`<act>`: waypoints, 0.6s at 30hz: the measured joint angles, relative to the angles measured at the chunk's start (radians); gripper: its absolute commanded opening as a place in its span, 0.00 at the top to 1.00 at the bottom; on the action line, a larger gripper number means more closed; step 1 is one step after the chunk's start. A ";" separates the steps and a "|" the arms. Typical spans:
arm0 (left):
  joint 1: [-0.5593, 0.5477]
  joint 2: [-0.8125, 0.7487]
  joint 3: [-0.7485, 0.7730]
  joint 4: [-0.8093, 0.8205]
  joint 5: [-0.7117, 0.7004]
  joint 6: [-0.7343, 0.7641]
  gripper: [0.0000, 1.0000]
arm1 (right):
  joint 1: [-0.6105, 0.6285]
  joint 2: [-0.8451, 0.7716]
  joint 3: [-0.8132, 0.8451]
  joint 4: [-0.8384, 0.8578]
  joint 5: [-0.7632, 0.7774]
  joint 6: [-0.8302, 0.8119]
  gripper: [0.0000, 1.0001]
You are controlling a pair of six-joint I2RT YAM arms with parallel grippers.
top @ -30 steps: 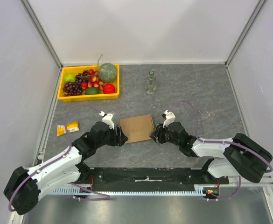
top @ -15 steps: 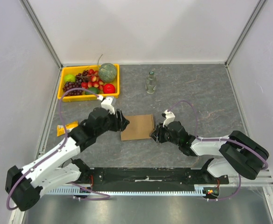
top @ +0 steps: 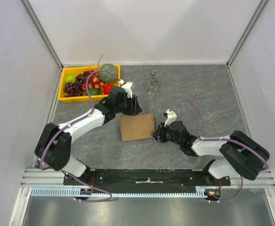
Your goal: Fold the paper box
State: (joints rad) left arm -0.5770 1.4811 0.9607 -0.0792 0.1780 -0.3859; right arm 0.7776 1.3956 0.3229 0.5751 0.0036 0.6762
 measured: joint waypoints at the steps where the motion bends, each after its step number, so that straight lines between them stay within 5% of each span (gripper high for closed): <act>1: -0.002 0.022 0.004 0.000 0.022 0.011 0.52 | -0.003 0.000 0.002 0.000 0.000 -0.001 0.61; 18: -0.019 0.195 0.047 0.004 0.069 0.074 0.54 | -0.028 0.033 0.014 0.009 -0.007 -0.031 0.62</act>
State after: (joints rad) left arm -0.5961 1.6760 1.0080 -0.0753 0.2470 -0.3119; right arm 0.7494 1.4284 0.3367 0.5838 -0.0032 0.6456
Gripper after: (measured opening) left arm 0.462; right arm 0.381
